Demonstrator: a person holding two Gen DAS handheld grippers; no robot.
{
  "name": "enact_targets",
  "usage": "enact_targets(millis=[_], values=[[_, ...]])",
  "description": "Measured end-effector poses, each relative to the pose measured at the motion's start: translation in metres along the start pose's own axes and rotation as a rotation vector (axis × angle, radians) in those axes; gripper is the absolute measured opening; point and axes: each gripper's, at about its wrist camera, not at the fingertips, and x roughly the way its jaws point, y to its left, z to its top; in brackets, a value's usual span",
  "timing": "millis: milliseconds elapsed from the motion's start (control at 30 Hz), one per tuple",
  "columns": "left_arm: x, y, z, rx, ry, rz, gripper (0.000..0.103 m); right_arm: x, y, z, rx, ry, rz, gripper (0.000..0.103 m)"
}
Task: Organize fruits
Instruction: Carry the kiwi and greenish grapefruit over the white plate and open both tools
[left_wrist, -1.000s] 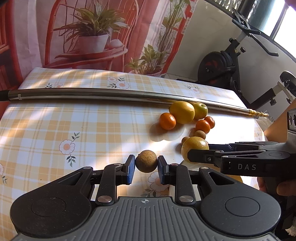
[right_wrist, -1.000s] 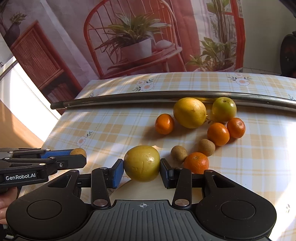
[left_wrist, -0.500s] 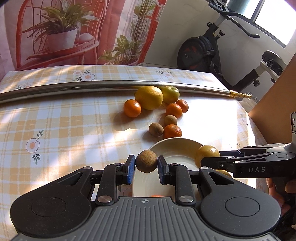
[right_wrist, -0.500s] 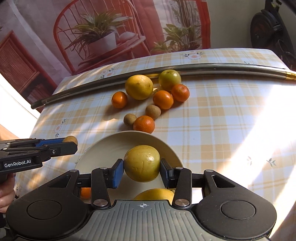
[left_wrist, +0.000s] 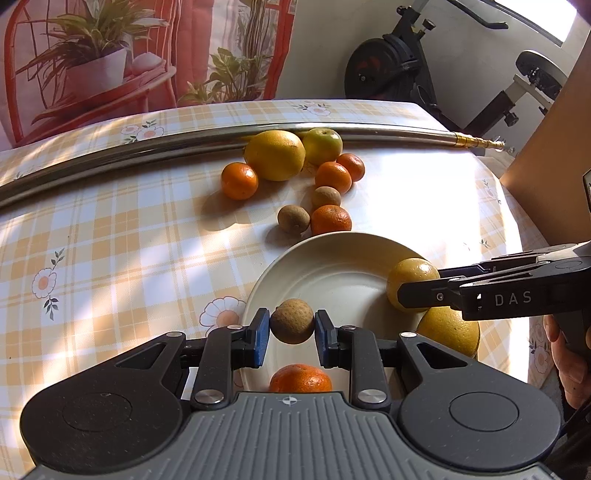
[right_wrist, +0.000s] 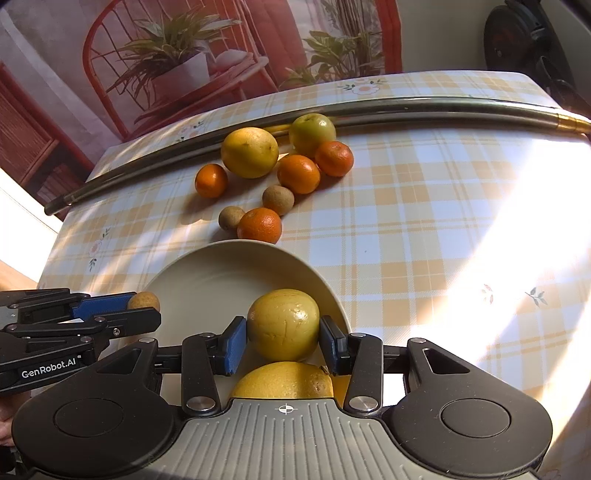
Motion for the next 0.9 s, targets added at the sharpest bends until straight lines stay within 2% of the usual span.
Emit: enact_targets(millis=[300, 600, 900], values=[[0.0092, -0.003, -0.0031, 0.031, 0.028, 0.057, 0.028, -0.0023, -0.0014, 0.0002, 0.001, -0.01, -0.012, 0.04], [0.0102, -0.0054, -0.0059, 0.043, 0.027, 0.064, 0.028, -0.0068, -0.0012, 0.0012, -0.016, -0.024, -0.031, 0.04], [0.0062, -0.0001, -0.0031, 0.005, 0.01, 0.046, 0.029, -0.0094, -0.0003, 0.0021, -0.027, -0.034, -0.041, 0.04]])
